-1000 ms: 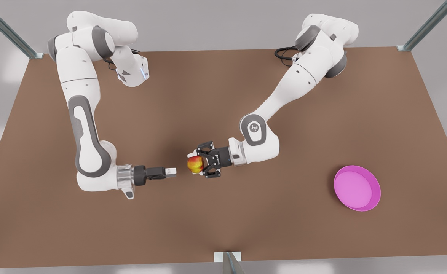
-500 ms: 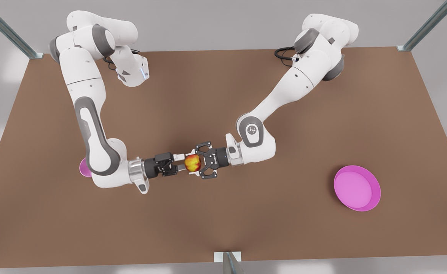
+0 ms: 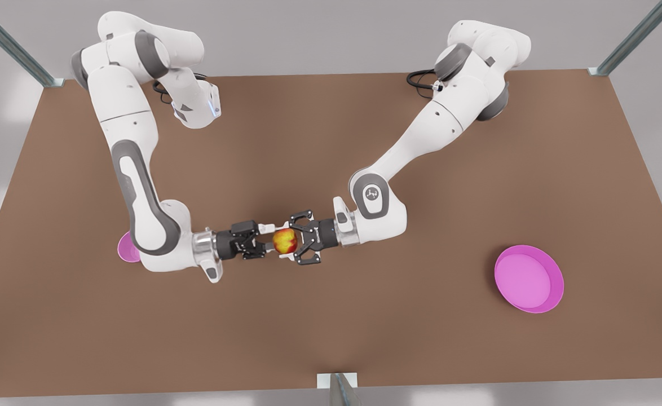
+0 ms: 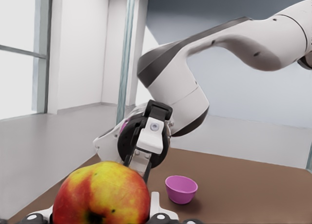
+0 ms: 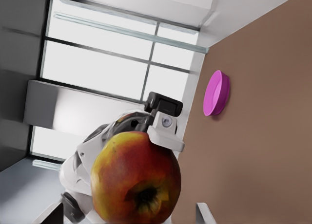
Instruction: Use the left arm to pick up the apple from the plate, transfer it to the gripper of the right arm, and then use the right arm to place it into the bowl
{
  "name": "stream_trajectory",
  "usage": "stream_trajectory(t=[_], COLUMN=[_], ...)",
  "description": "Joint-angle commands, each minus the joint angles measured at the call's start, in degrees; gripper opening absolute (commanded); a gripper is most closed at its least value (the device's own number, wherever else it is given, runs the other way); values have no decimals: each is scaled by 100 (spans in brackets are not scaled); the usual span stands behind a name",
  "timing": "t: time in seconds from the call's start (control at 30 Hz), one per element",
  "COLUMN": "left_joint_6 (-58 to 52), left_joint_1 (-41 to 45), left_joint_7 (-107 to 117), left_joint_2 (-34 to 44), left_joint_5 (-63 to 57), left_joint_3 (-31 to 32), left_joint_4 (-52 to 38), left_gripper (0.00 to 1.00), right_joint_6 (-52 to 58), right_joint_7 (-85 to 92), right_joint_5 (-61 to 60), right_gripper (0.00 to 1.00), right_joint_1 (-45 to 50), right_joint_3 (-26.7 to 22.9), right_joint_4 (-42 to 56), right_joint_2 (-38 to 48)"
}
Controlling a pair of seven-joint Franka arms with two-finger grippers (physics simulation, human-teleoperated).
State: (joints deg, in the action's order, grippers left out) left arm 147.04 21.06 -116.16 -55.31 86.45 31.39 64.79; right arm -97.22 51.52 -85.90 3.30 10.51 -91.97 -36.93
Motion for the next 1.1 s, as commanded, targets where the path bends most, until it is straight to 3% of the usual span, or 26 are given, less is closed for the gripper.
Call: stream_trajectory(t=[0.0, 1.07], left_joint_6=[-53, -53], left_joint_1=[3, 12], left_joint_7=[-750, -768], left_joint_2=[3, -41], left_joint_5=[-32, -32], left_joint_3=[7, 7], left_joint_4=[-1, -1], left_gripper=[66, 66], right_joint_6=[1, -473], right_joint_7=[350, 139], right_joint_5=[-23, -252], right_gripper=[100, 100], right_joint_1=[4, 241], right_joint_3=[3, 3], right_joint_4=[-14, 241], right_joint_2=[19, -200])
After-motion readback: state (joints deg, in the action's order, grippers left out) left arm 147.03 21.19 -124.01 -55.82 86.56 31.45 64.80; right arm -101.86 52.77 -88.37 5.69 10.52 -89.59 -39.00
